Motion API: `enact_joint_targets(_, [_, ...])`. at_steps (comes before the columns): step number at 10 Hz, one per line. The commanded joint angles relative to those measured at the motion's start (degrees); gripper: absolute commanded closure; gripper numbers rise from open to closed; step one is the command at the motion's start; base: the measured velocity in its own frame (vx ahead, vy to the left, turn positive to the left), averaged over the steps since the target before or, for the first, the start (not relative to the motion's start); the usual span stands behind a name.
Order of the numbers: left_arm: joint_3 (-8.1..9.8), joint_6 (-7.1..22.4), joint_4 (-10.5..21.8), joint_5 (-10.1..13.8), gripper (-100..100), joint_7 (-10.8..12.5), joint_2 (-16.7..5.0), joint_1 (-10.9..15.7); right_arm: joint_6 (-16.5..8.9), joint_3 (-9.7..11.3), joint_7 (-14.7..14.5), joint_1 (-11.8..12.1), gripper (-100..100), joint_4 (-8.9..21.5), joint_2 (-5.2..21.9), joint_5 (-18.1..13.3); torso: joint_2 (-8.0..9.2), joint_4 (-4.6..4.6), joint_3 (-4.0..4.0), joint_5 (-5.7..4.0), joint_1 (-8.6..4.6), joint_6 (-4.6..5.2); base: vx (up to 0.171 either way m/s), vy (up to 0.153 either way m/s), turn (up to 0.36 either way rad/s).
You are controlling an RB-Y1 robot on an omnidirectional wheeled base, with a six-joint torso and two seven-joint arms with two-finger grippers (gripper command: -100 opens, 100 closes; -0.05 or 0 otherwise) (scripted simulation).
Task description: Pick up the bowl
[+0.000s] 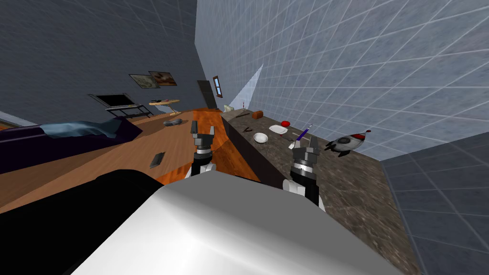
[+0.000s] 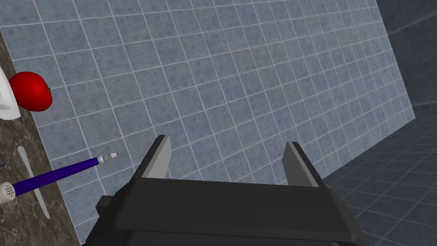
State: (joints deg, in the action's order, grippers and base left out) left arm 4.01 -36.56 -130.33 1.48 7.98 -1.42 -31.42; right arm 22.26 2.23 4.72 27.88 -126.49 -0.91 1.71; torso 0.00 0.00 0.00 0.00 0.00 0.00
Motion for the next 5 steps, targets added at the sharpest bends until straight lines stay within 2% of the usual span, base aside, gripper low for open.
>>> enact_joint_targets(1, [0.00,0.0,0.0,0.0,0,0.0,0.0,0.0,0.0,0.1,-0.2,0.7,-100,0.6,2.3,0.0,0.00,0.00,0.00,0.00,0.00,0.00,-0.002,0.045,0.030])
enact_joint_targets(3, [-0.01,0.0,0.0,0.0,0,0.0,0.0,0.0,-0.1,0.4,-0.6,2.1,-100,2.0,5.9,0.0,0.03,0.00,0.02,0.07,0.37,0.00,-0.012,0.139,0.032])
enact_joint_targets(4, [-0.01,0.0,0.0,0.0,0,0.0,0.0,0.0,-0.1,0.4,-0.6,2.1,-100,2.0,6.3,0.0,0.06,0.01,0.03,0.12,0.56,-0.01,-0.016,0.131,0.002])
enact_joint_targets(5, [-0.01,0.0,0.0,0.0,0,0.0,0.0,0.0,-0.2,0.5,-0.9,3.0,-100,2.9,8.5,-0.1,0.07,0.01,0.04,0.12,0.50,0.00,-0.021,0.135,0.035])
